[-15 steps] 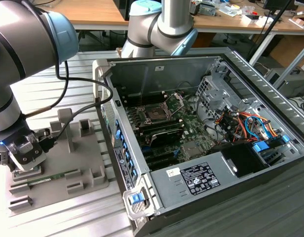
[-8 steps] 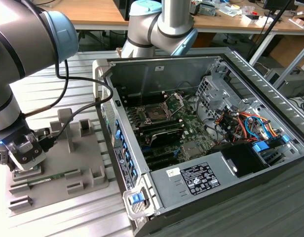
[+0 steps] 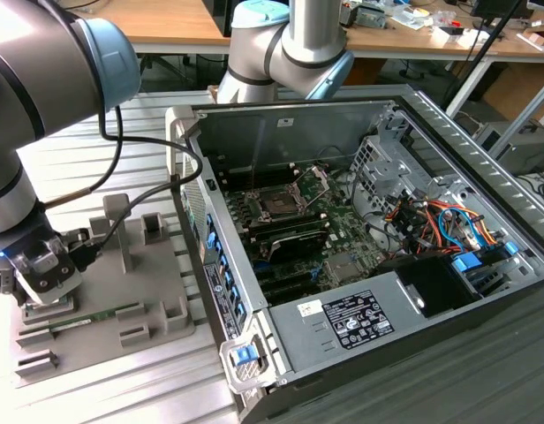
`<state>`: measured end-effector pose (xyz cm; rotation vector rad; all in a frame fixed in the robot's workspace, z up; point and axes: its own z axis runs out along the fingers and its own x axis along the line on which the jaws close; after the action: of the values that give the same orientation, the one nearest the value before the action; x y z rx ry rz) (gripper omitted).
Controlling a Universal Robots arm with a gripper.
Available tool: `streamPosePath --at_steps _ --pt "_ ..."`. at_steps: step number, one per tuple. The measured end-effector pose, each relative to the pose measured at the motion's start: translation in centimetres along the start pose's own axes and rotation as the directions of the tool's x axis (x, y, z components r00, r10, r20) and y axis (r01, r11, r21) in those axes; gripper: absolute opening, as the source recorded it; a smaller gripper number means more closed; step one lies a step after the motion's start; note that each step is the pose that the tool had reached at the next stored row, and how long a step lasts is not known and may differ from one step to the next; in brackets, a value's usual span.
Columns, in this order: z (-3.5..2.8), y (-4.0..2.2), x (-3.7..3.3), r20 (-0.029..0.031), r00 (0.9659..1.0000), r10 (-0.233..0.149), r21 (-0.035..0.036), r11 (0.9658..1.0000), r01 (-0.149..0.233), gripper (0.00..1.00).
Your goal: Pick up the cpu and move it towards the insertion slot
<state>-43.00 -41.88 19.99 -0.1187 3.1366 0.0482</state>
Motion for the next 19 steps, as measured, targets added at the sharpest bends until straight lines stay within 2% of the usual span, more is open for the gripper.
streamPosePath --at_steps 19 --pt "-0.43 0.01 0.0 0.0 1.0 0.0 0.0 1.0 0.0 0.55"
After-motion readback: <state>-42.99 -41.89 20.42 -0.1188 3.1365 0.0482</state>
